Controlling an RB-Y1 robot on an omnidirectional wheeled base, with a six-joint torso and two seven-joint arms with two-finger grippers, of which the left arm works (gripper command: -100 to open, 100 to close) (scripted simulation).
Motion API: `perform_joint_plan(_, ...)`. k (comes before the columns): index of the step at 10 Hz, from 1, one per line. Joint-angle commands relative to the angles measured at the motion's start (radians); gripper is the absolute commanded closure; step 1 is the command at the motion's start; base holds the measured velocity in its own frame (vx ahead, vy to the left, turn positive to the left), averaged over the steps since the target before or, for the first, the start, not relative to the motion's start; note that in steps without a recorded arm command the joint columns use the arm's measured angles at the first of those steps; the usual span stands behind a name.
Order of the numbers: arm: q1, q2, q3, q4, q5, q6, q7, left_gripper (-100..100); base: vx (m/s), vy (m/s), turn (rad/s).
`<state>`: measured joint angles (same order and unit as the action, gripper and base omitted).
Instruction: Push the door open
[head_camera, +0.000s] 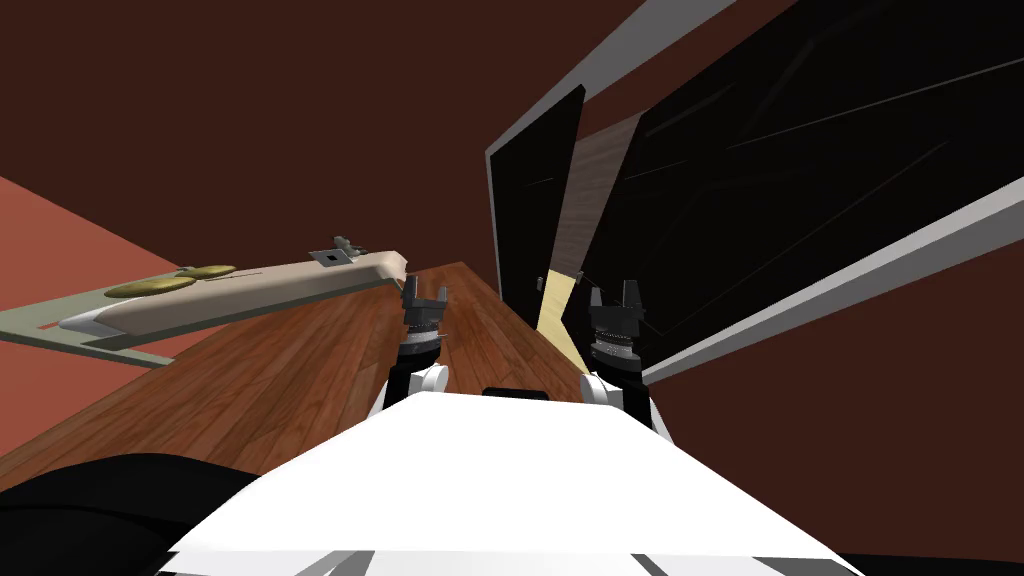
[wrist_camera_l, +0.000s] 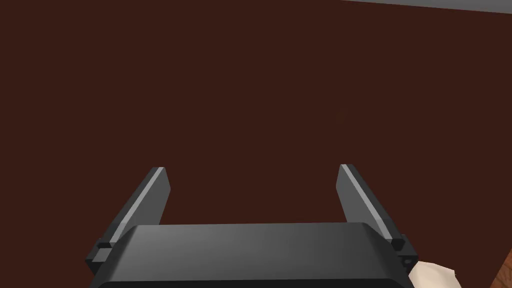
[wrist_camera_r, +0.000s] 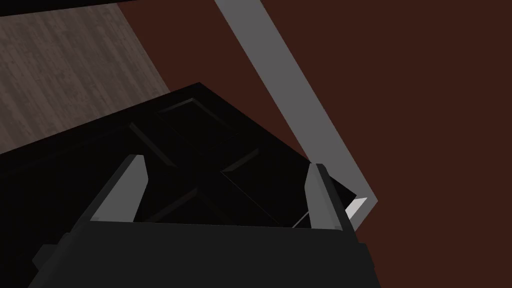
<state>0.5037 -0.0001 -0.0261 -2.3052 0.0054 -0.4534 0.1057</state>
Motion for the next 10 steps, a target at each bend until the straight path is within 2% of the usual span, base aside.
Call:
perform_joint_plan(1,-0.013,0.008,-0.012,0.034,0.002,-0.007,0.000,-100,-0.004,-0.058,-0.064)
perform_joint_plan(10,-0.080,0.040,-0.071,0.205,0.012,-0.043,-0.002,-100,0.103,0.006,-0.044)
